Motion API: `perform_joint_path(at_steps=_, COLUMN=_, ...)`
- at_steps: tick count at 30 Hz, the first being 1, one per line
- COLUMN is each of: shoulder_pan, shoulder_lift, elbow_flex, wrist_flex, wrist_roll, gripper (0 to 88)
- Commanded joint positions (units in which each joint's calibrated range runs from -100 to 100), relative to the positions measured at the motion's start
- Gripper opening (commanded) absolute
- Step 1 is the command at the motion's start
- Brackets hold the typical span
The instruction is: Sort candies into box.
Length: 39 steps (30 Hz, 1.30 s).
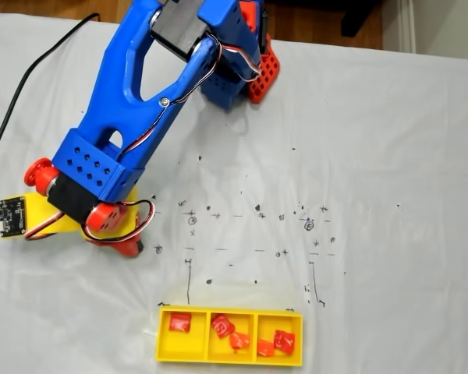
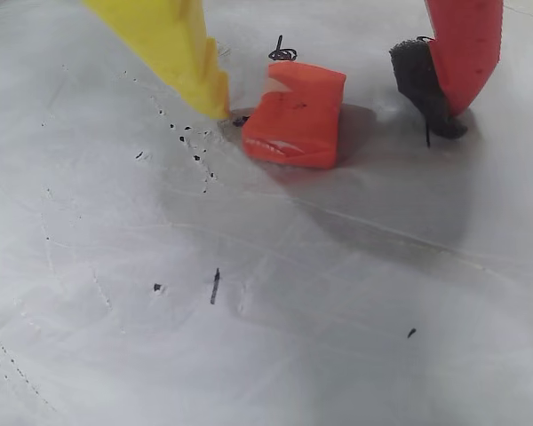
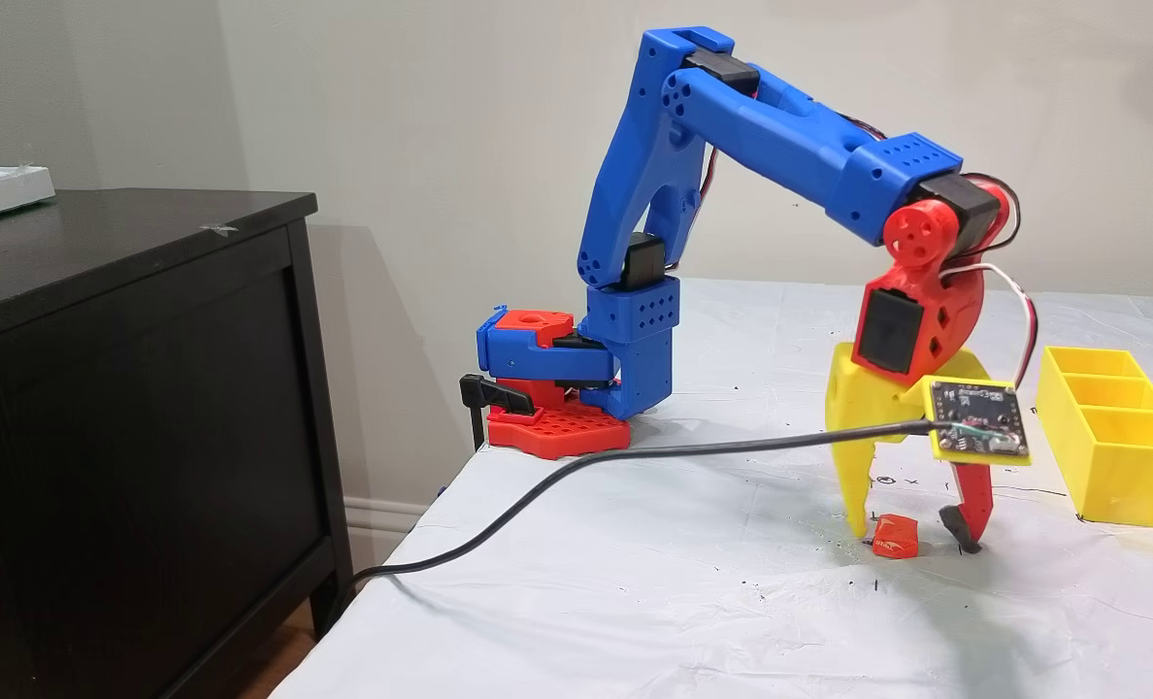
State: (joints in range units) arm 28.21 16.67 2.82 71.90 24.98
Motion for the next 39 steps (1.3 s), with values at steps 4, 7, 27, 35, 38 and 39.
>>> perform_joint_path(at_steps=4, shoulder_pan=1.05, shoulder_lift=1.65, elbow_flex=-0.96, wrist_flex=0.02, wrist_roll=-0.49, gripper=27.0)
perform_joint_path(at_steps=7, shoulder_pan=0.87, shoulder_lift=2.42, elbow_flex=-1.32, wrist_flex=-0.64, wrist_roll=-0.93, gripper=11.5)
perform_joint_path(at_steps=27, shoulder_pan=0.32, shoulder_lift=-3.69, elbow_flex=-3.14, wrist_flex=3.7, wrist_roll=-1.81, gripper=0.1)
perform_joint_path(at_steps=35, shoulder_pan=-3.39, shoulder_lift=-28.63, elbow_flex=7.42, wrist_flex=-5.47, wrist_roll=-6.11, gripper=0.1)
perform_joint_path(at_steps=38, shoulder_pan=-5.02, shoulder_lift=-31.42, elbow_flex=8.33, wrist_flex=-7.84, wrist_roll=-8.69, gripper=0.1)
perform_joint_path(at_steps=39, shoulder_pan=-5.65, shoulder_lift=-31.93, elbow_flex=8.42, wrist_flex=-8.25, wrist_roll=-9.43, gripper=0.1)
